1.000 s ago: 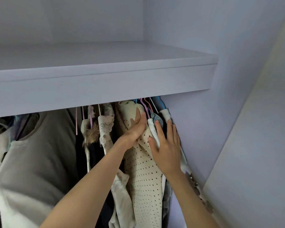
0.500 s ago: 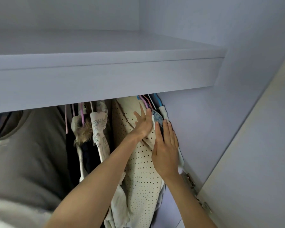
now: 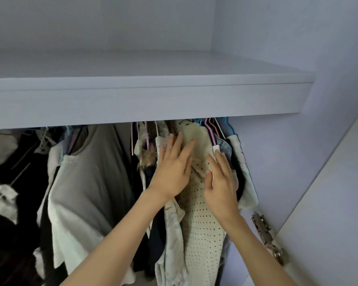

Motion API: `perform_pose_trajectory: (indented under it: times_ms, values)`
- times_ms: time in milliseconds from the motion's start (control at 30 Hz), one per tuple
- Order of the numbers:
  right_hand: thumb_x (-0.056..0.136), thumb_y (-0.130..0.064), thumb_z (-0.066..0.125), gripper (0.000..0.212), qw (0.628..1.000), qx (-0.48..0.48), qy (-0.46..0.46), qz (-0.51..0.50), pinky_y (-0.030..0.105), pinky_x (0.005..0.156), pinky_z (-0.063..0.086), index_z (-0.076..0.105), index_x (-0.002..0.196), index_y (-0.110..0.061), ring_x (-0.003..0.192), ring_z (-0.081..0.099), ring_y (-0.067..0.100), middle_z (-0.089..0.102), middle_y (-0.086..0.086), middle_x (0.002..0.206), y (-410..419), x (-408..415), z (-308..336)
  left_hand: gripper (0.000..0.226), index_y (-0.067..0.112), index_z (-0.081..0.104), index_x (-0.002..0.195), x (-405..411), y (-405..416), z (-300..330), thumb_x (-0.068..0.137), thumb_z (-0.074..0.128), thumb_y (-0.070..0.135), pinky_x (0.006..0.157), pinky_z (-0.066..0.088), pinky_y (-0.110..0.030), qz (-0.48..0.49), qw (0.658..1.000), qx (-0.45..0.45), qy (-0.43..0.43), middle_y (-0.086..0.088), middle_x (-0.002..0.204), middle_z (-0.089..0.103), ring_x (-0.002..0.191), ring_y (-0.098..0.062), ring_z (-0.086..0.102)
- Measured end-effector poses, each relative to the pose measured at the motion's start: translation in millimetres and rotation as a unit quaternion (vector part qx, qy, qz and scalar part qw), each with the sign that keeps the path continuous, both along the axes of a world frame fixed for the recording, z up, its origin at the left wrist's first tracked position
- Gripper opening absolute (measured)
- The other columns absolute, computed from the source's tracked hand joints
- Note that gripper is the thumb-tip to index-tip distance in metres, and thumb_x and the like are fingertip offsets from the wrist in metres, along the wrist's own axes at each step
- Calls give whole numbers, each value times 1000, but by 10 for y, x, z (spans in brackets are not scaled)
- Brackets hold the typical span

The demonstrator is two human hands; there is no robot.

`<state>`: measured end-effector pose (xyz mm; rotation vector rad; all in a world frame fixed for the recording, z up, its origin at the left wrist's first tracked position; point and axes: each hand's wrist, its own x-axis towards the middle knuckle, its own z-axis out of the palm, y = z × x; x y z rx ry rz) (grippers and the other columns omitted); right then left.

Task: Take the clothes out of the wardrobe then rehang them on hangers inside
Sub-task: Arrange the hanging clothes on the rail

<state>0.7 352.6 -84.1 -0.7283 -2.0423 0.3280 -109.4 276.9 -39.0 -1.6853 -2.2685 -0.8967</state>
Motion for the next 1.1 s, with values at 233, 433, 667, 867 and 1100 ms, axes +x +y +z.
perform_pose_trajectory:
  times_ms: [233,433,667,867,1100]
  values:
    - [96,-41,43,62,896,-368,-62,239,29,113,24,21,148,-18,139,27,15,30,-1,150,-347,-676,209,60,13,3,148,-387,-738,-325,99,37,15,111,15,-21,111,963,68,-237,-12,154,17,141,-23,16]
    - [101,-17,30,49,891,-360,-97,259,11,74,39,19,149,-21,107,54,16,52,10,127,-523,-1101,241,53,25,-2,147,-329,-941,-346,102,24,24,70,33,5,89,937,29,-337,13,115,50,89,7,50]
    - [101,-23,33,48,861,-396,-82,307,16,102,23,21,147,-17,136,31,13,32,3,149,-658,-1218,231,49,36,6,147,-378,-1084,-365,102,24,29,58,38,-3,105,922,38,-370,21,79,44,60,8,48]
    - [102,-18,31,47,855,-392,-87,329,15,103,20,21,147,-19,137,28,11,31,-1,150,-634,-1248,223,50,30,5,147,-340,-1033,-384,102,25,26,68,26,9,92,913,35,-396,18,121,36,72,33,37]
    - [102,-20,28,55,865,-382,-110,307,27,112,15,0,150,-21,142,15,17,11,1,156,-637,-1240,228,53,25,2,148,-325,-1095,-447,101,26,30,105,6,-3,83,947,15,-311,12,150,12,139,-1,10]
